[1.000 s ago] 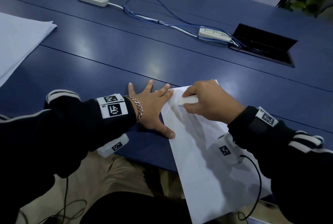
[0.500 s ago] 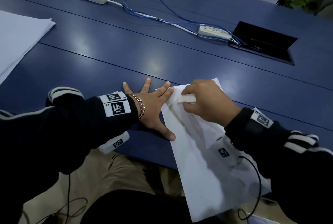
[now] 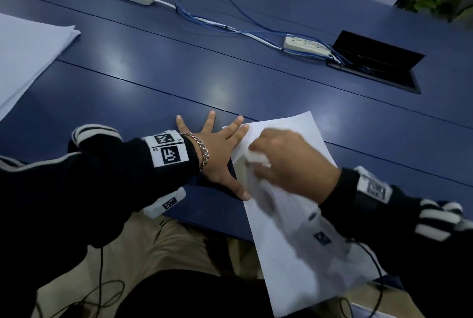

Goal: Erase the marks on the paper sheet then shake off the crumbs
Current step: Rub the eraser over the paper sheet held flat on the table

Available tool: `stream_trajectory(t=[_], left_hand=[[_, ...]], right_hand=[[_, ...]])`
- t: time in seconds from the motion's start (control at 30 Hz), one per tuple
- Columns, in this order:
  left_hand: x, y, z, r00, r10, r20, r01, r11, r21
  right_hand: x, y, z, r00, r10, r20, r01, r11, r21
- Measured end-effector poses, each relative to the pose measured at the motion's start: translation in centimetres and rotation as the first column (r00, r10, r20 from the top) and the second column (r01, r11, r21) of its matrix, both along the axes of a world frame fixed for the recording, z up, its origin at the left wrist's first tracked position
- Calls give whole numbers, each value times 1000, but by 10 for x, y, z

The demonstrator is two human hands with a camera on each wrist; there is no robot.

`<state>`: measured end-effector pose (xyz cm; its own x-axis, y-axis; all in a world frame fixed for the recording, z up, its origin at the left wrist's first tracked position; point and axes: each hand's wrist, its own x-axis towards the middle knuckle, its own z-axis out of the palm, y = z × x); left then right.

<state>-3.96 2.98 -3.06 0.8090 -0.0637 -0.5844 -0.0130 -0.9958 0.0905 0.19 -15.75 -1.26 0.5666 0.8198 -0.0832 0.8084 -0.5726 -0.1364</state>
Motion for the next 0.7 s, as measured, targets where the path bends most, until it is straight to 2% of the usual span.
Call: stream_trajectory(t=[0.1, 0.17, 0.23, 0.3, 0.57, 0.7], left_hand=[[0, -1, -1, 1000, -17, 12, 17, 1000, 23], [0, 0, -1, 1000, -13, 9, 13, 1000, 16], [1, 0, 0, 1000, -15, 11, 15, 1000, 9], [1, 1, -1, 1000, -17, 20, 17, 1000, 0], [5, -8, 2, 997, -15, 81, 18, 999, -39], [0, -9, -2, 994, -19, 107, 16, 999, 28]], right_hand=[[-19, -4, 1, 989, 87, -121, -90, 996, -22], [6, -7, 1, 994, 15, -104, -17, 1000, -16], [37, -13, 4, 990, -132, -50, 133, 991, 20], [55, -17, 4, 975, -222, -31, 223, 974, 43], [55, -19, -3, 961, -270, -61, 275, 957, 89], [43, -11, 2, 956, -290, -33, 292, 954, 72]])
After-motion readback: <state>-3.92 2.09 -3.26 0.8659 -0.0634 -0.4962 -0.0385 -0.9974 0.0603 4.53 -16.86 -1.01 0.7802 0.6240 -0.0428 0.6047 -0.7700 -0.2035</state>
